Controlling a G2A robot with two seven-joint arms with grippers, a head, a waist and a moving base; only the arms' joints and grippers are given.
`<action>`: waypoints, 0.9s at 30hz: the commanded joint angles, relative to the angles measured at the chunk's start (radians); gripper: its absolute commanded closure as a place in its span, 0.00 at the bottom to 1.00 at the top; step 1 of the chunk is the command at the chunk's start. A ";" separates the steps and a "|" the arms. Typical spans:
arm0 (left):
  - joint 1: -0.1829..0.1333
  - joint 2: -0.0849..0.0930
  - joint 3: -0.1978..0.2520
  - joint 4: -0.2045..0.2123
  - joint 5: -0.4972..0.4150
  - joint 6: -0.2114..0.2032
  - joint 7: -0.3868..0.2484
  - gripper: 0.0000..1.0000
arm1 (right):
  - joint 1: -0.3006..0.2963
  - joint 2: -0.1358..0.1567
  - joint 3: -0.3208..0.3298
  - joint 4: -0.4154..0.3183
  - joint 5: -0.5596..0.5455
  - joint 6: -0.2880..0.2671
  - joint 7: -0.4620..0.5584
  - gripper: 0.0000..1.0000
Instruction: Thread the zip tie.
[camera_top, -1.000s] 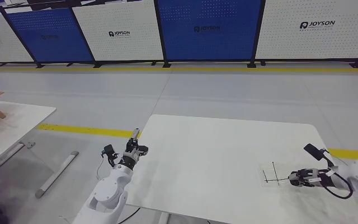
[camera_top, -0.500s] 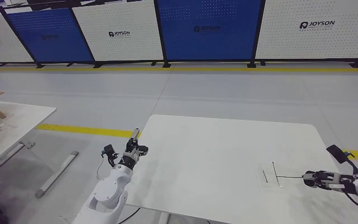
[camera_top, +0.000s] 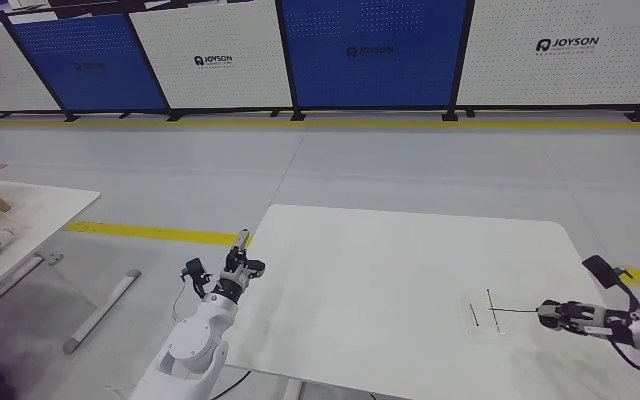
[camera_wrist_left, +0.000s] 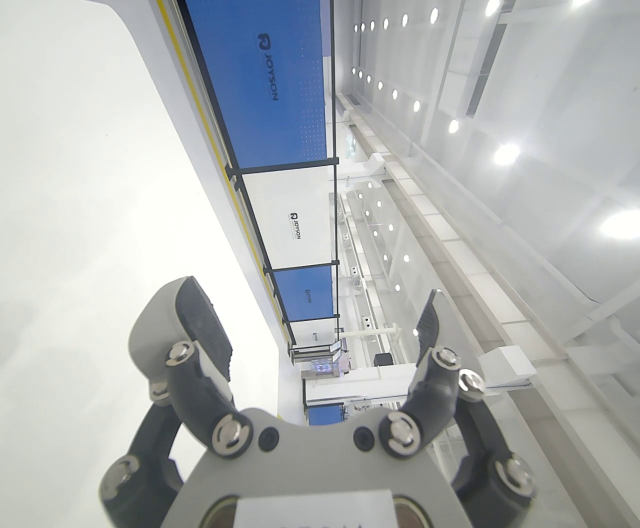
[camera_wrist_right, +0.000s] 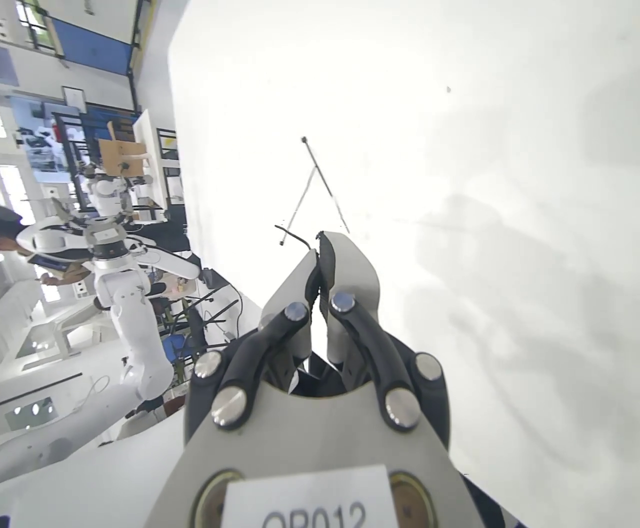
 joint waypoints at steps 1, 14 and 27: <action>0.000 0.000 0.000 0.000 0.000 0.000 0.000 0.00 | -0.023 0.002 0.028 -0.035 0.053 -0.043 0.000 1.00; 0.000 0.000 0.000 0.000 0.000 0.000 0.000 0.00 | -0.043 -0.017 -0.071 -0.190 0.121 -0.045 0.010 1.00; 0.000 0.000 0.000 0.000 0.000 0.000 0.000 0.00 | -0.047 -0.019 -0.072 -0.194 0.134 -0.049 -0.013 1.00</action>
